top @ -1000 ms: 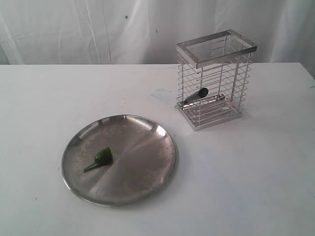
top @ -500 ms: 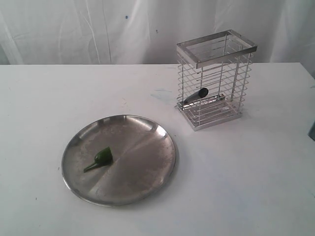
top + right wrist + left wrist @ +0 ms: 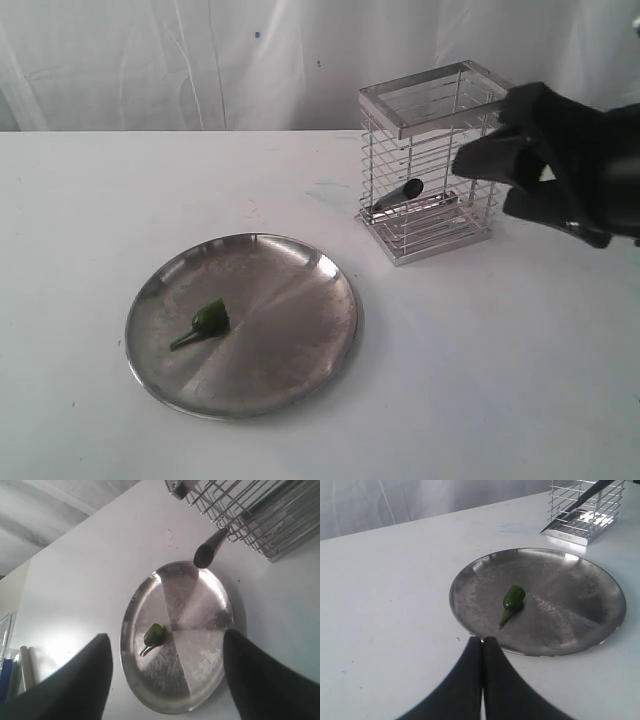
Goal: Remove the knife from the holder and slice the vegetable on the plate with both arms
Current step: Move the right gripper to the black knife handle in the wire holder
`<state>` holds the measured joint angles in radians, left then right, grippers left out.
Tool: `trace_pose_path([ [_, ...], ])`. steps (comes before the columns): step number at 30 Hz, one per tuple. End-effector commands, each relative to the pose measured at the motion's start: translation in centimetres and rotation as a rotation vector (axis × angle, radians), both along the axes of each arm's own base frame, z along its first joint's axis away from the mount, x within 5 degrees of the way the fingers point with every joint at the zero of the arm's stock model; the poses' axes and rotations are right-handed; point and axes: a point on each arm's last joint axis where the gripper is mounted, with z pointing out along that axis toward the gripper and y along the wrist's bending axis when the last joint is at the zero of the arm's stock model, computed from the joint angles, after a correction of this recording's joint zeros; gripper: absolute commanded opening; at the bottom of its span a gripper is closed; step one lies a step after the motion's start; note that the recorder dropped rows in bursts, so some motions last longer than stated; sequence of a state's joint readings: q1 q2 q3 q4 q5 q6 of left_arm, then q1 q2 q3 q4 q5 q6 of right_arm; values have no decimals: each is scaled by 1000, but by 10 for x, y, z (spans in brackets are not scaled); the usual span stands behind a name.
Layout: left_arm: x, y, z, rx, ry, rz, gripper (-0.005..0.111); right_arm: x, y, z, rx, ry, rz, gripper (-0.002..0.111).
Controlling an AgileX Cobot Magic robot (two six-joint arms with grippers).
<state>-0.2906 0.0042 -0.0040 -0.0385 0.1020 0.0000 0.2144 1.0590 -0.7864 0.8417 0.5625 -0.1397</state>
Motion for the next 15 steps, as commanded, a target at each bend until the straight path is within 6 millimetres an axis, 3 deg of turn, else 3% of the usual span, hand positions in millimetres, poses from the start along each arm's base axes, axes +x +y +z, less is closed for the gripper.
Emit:
trace_pose_path([
  [1, 0, 0, -1, -12, 1, -1, 0, 39, 7, -8, 18, 75, -21, 60],
  [9, 0, 0, -1, -12, 1, -1, 0, 80, 25, -29, 8, 147, -20, 58],
  [15, 0, 0, -1, -12, 1, -1, 0, 100, 38, -44, -18, 171, -7, 58],
])
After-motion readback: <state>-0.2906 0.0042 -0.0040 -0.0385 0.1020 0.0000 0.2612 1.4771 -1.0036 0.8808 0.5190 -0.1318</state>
